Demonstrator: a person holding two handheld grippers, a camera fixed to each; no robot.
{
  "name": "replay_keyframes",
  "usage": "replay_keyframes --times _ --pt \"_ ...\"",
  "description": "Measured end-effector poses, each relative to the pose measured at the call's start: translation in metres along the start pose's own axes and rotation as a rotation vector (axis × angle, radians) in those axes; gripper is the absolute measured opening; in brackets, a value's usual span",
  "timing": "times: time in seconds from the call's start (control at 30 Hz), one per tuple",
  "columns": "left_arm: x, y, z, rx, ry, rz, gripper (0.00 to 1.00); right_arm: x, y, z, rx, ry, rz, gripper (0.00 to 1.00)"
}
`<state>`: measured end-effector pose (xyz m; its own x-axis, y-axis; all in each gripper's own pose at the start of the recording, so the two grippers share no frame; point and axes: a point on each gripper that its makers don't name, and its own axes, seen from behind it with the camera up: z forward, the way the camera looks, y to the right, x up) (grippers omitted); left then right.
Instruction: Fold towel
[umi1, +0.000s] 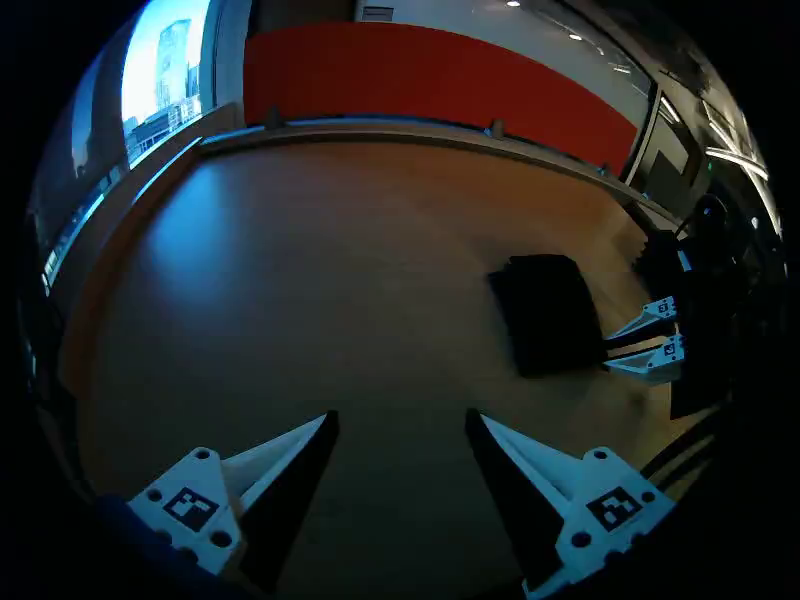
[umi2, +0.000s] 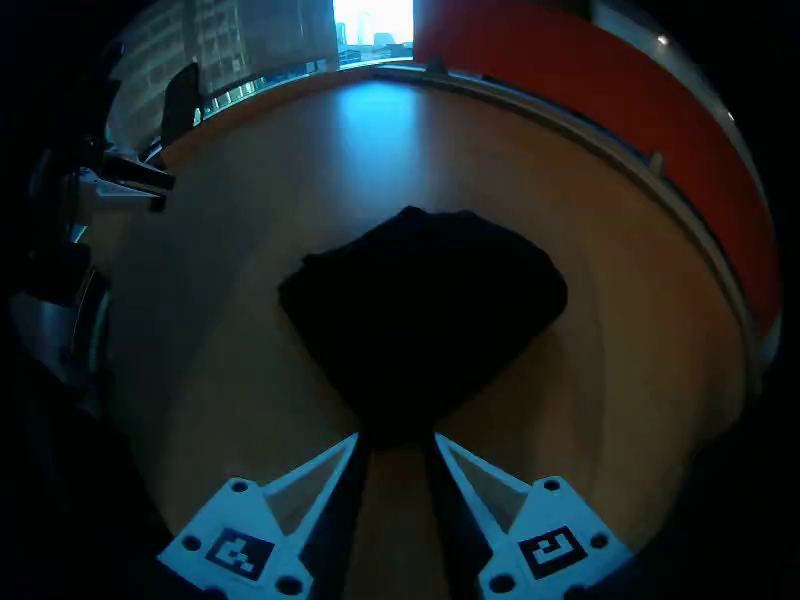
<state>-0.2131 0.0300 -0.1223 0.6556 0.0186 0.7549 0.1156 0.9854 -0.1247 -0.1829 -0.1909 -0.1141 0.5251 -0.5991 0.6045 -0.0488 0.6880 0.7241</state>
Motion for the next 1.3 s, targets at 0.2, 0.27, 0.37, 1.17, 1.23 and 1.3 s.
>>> replay_keyframes --times 0.2,0.27,0.37,1.17,1.23,1.3 --pt "0.001 0.000 -0.001 0.000 0.002 0.006 0.94 -0.002 -0.002 0.000 -0.001 0.003 0.014 0.18" --pt "0.001 -0.001 -0.001 0.001 0.001 0.006 0.93 -0.002 -0.003 0.000 0.000 0.006 0.015 0.13" --pt "0.000 -0.001 -0.001 0.002 0.000 0.006 0.93 -0.003 -0.003 -0.001 0.003 0.008 0.018 0.10" --pt "0.012 0.007 -0.005 -0.009 0.029 0.015 0.93 0.088 0.030 -0.055 -0.057 0.163 -0.029 0.07" --pt "0.016 0.008 -0.006 -0.011 0.035 0.017 0.94 0.100 0.036 -0.062 -0.068 0.179 -0.036 0.07" --pt "0.019 0.009 -0.007 -0.011 0.042 0.018 0.94 0.111 0.041 -0.069 -0.078 0.194 -0.041 0.07"
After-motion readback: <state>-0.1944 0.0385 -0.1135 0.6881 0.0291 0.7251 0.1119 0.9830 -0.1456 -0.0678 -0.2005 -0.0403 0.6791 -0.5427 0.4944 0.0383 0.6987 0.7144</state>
